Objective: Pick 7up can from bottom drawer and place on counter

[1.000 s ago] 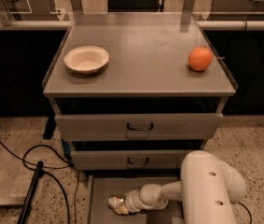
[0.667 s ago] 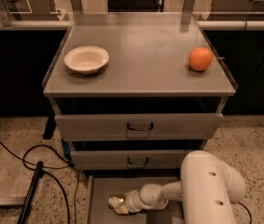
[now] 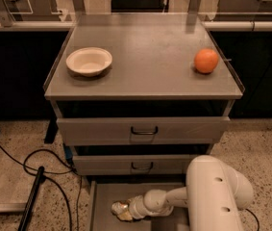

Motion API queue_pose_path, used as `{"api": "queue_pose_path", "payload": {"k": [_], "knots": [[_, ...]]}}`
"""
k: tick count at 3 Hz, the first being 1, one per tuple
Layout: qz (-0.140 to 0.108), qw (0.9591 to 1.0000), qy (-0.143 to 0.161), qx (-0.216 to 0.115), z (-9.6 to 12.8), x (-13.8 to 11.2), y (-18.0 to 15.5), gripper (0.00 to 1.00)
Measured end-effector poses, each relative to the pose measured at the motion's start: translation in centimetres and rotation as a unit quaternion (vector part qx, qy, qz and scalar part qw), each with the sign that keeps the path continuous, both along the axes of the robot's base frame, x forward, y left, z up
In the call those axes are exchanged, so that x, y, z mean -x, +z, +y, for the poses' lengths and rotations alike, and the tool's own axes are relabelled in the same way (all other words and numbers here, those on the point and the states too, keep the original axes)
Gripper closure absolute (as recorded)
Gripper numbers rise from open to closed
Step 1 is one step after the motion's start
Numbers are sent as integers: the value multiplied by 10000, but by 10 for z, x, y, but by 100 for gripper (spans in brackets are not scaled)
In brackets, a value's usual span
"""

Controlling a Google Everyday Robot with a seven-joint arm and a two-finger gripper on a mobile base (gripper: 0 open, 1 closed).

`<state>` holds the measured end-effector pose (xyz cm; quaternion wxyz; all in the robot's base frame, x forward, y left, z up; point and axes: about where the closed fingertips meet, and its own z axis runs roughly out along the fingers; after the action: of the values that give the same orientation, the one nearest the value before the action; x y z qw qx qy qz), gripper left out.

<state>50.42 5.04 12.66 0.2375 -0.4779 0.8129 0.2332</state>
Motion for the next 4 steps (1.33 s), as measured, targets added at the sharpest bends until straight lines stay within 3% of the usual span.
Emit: {"api": "queue_pose_path", "payload": {"k": [1,2,3,4], "knots": [[97,9996,-249,40,-15,5,11,100],[83,9969,-757,210,-47,11,42,100],[-77,9897,-1376,398,-83,22,84,100],[-361,9809,-1806,627,-119,38,132,100]]}}
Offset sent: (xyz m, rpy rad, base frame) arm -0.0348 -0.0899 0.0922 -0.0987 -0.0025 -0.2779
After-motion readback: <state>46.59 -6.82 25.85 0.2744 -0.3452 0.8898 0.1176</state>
